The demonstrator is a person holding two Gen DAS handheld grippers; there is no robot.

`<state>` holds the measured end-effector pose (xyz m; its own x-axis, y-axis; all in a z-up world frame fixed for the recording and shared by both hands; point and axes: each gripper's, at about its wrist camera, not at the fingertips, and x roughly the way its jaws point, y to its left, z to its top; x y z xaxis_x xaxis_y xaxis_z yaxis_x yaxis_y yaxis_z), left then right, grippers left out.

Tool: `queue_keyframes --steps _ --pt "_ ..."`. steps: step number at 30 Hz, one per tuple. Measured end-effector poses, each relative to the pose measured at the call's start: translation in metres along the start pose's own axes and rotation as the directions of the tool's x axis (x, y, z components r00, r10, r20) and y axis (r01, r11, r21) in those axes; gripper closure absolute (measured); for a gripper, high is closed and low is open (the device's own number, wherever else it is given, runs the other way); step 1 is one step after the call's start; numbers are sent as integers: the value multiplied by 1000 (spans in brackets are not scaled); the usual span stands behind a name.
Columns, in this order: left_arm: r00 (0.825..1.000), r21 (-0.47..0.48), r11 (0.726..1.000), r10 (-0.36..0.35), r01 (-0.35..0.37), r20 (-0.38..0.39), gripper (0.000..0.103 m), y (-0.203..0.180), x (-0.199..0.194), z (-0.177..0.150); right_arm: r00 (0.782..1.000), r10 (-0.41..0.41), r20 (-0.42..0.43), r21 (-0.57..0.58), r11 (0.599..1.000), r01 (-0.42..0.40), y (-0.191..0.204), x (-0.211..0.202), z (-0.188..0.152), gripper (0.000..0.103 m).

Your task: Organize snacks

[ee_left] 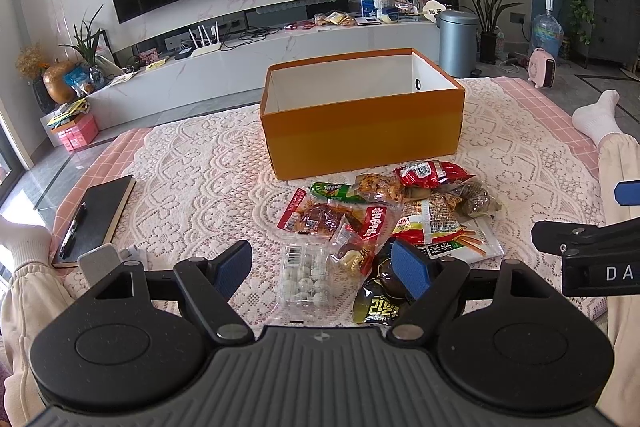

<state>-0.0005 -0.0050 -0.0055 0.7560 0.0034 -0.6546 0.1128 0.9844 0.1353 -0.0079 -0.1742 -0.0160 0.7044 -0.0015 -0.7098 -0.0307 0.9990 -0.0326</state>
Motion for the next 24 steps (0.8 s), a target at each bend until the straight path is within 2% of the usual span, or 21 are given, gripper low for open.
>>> queue_keyframes --steps 15,23,24 --pt "1000 6 1000 -14 14 -3 10 -7 -4 -2 1000 2 -2 1 1000 -2 0 0 0 3" --pt "999 16 999 -46 47 -19 10 0 0 0 1000 18 2 10 1000 -18 -1 3 -2 3" --pt "998 10 998 -56 56 -18 13 2 1 0 1000 21 8 17 1000 -21 -2 4 -2 3"
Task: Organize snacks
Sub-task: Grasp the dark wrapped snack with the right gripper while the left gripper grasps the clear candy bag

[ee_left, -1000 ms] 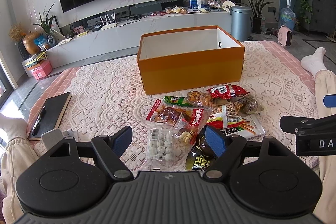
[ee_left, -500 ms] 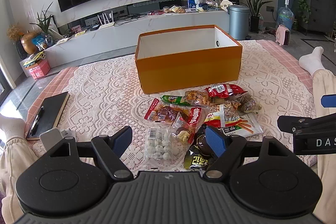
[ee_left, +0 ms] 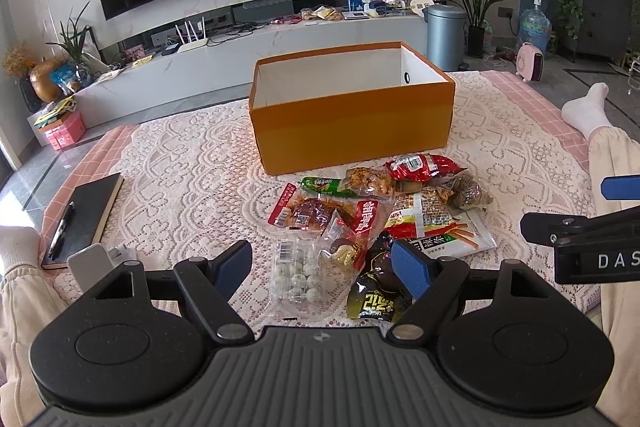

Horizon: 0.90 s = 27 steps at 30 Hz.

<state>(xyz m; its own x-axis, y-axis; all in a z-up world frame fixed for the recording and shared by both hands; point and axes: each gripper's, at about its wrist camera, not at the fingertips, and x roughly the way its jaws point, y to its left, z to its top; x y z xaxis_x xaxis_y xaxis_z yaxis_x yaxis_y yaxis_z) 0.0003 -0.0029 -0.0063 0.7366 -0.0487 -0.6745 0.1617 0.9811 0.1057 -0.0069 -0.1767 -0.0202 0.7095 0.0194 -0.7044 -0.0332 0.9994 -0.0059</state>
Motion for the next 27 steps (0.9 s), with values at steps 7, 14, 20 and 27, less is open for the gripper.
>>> queue_keyframes --steps 7,14,20,27 --pt "996 -38 996 -84 82 -34 35 14 14 0 1000 25 -1 16 1000 -25 -5 21 -1 4" --pt "984 -62 988 -146 140 -98 32 17 44 -3 995 75 71 -25 997 -73 0 39 -9 4" --pt "972 -83 981 -187 177 -145 32 23 73 -9 990 142 6 -28 989 -142 3 67 -8 24" --pt "965 -74 980 -194 184 -177 35 31 98 -12 977 200 -78 -61 977 -205 22 99 -12 42"
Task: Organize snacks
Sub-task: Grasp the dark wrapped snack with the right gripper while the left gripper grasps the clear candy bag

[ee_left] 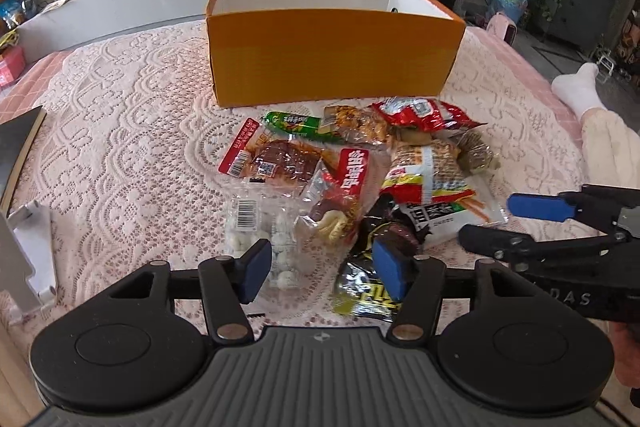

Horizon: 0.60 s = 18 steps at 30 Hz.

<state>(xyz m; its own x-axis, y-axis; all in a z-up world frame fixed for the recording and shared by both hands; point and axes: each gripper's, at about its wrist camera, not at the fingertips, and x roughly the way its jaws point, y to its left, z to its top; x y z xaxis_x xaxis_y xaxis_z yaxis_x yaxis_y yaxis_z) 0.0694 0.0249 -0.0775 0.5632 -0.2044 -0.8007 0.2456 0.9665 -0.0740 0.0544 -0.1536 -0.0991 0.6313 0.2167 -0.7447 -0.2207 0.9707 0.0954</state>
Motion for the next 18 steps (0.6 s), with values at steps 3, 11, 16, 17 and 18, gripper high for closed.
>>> queue_keyframes --steps 3,11,16,17,18 --pt "1000 -15 1000 5 -6 -18 35 7 8 1 999 39 -15 -18 999 -39 10 15 3 46" --pt "1000 -44 999 -21 22 6 38 22 22 2 990 132 -55 -25 991 -133 23 49 8 48" --pt "999 -23 999 -38 38 9 38 23 29 2 987 151 -64 -42 987 -153 27 62 4 44" --pt "999 -19 999 -36 36 7 38 22 31 1 987 153 -58 -45 987 -156 27 63 3 42" --pt "999 -14 999 -33 33 6 38 22 32 1 987 155 -52 -51 986 -157 28 64 3 40"
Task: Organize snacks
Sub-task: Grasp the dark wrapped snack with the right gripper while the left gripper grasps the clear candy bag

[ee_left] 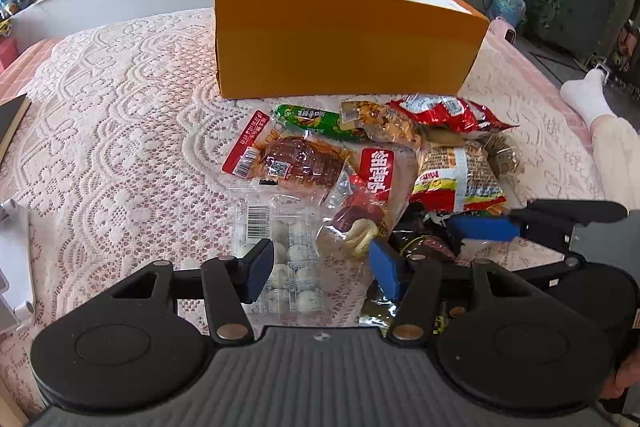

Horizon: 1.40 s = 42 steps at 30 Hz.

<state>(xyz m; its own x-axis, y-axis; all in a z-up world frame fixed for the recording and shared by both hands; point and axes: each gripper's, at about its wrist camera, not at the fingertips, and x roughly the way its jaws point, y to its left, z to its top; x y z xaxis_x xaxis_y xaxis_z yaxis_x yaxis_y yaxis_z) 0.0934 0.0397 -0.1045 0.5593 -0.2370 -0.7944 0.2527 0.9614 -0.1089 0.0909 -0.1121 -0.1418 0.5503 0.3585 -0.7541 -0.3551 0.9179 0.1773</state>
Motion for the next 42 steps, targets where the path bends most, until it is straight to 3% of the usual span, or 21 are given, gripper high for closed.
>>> queue_keyframes --steps 5,9,15,20,26,32,37,40,42 --pt "1000 22 1000 -4 4 -2 38 -2 5 -2 1000 -15 24 -93 995 17 10 7 -5 34" --pt "1000 57 998 10 -10 2 38 -8 7 -3 999 -20 48 -127 992 26 11 6 -7 48" --pt "1000 75 997 9 -10 24 37 -11 3 -2 998 -13 65 -146 989 22 9 -6 -7 55" --pt "1000 116 993 9 -12 27 36 -18 3 0 990 -85 115 -211 971 108 13 -22 -10 56" --pt "999 216 975 47 -51 24 34 -31 12 7 981 -162 104 -149 973 176 -9 -31 -11 56" --pt "998 328 942 60 -66 29 31 -38 28 8 985 -154 75 -77 984 159 -22 -27 -12 51" --pt "997 335 939 74 -81 32 31 -39 37 2 988 -142 65 -66 987 146 -26 -24 -18 47" --pt "996 351 932 79 -92 53 32 -40 38 -1 988 -141 61 -57 988 145 -27 -25 -21 41" --pt "995 365 926 82 -99 64 35 -43 38 -3 987 -156 49 -46 986 158 -28 -24 -23 32"
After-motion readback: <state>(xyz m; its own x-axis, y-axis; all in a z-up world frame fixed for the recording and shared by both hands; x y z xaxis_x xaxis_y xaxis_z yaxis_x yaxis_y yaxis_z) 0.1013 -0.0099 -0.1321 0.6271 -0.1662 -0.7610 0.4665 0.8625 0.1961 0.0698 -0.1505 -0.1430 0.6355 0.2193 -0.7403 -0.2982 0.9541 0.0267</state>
